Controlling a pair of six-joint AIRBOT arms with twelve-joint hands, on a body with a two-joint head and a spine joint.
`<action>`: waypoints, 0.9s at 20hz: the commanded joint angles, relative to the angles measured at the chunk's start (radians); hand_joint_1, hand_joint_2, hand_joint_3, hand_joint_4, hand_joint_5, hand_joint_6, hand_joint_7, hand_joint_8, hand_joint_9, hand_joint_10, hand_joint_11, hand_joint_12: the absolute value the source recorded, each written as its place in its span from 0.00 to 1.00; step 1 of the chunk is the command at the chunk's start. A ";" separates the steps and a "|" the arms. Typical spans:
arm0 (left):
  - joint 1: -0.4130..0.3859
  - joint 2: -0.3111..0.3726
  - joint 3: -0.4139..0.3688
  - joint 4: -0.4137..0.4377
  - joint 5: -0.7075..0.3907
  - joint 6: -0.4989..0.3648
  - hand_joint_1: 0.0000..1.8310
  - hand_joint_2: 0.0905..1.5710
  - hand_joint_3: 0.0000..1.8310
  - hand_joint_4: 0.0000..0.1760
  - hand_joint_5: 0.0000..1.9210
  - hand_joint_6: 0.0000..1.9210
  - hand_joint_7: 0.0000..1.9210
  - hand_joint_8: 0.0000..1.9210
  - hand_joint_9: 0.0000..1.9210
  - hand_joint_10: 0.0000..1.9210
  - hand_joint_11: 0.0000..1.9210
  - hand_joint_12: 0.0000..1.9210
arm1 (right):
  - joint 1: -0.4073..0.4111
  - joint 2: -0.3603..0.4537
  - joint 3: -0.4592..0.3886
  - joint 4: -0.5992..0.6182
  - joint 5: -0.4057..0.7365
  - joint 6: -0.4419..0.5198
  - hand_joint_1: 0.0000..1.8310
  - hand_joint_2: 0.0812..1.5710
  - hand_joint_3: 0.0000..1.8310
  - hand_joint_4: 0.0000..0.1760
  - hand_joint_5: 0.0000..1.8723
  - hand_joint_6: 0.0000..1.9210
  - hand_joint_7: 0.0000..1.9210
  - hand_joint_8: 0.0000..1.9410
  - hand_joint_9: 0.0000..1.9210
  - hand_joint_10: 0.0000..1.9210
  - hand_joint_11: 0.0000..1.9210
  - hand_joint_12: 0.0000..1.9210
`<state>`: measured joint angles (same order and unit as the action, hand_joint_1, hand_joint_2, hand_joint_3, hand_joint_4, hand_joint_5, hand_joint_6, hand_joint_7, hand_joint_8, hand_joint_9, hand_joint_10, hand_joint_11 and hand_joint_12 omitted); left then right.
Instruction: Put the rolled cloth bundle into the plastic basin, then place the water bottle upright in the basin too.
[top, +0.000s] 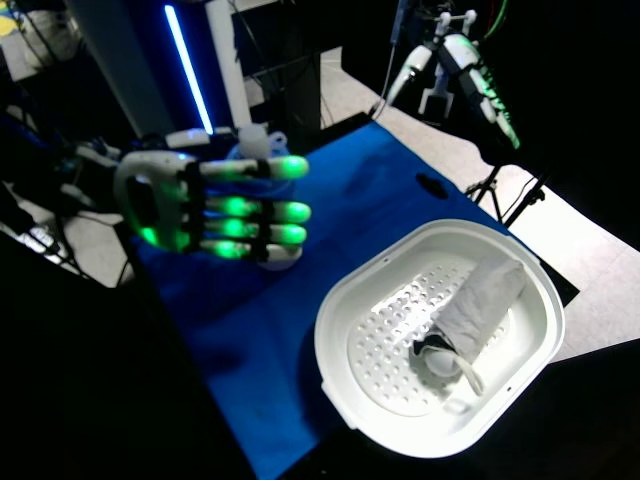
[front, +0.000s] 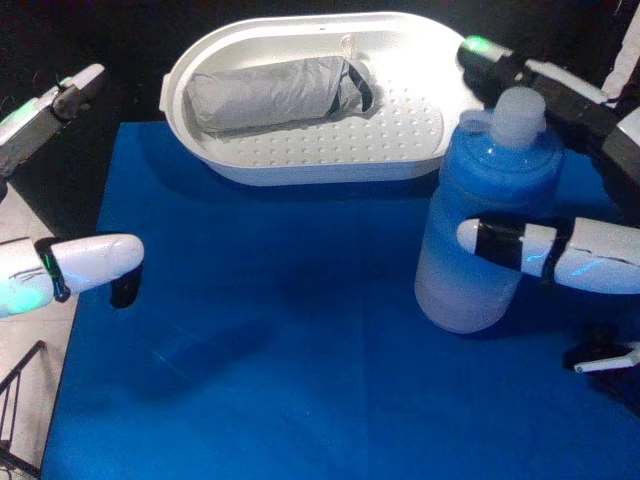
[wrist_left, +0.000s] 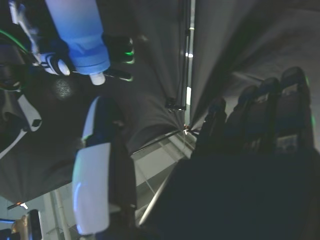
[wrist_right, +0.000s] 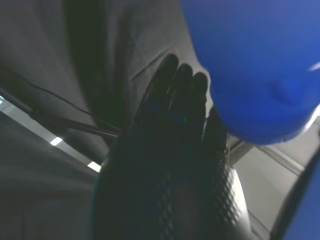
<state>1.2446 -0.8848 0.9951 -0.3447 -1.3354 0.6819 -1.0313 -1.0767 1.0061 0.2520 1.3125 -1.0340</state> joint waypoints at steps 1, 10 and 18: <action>-0.005 -0.001 0.000 0.000 -0.127 -0.011 0.32 0.58 0.00 1.00 0.03 0.00 0.00 0.00 0.00 0.00 0.00 0.00 | 0.016 -0.003 0.004 -0.013 0.116 0.013 0.59 0.67 0.00 0.00 0.30 0.01 0.30 0.00 0.27 0.01 0.07 0.45; -0.001 -0.011 0.000 -0.005 -0.122 -0.019 0.28 0.58 0.00 1.00 0.02 0.00 0.00 0.00 0.00 0.00 0.00 0.00 | 0.017 0.000 0.013 -0.014 0.089 0.013 0.65 0.75 0.00 0.00 0.41 0.64 0.48 0.62 0.50 0.45 0.49 0.66; 0.001 -0.014 0.000 -0.005 -0.122 -0.023 0.29 0.59 0.00 1.00 0.01 0.00 0.00 0.00 0.00 0.00 0.00 0.00 | 0.017 0.014 0.012 -0.018 0.089 0.013 0.66 0.72 0.00 0.00 0.44 0.58 0.52 0.56 0.57 0.42 0.54 0.65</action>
<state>1.2518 -0.8951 0.9951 -0.3481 -1.3289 0.6655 -1.0245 -1.0630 1.0195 0.2573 1.3357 -1.0313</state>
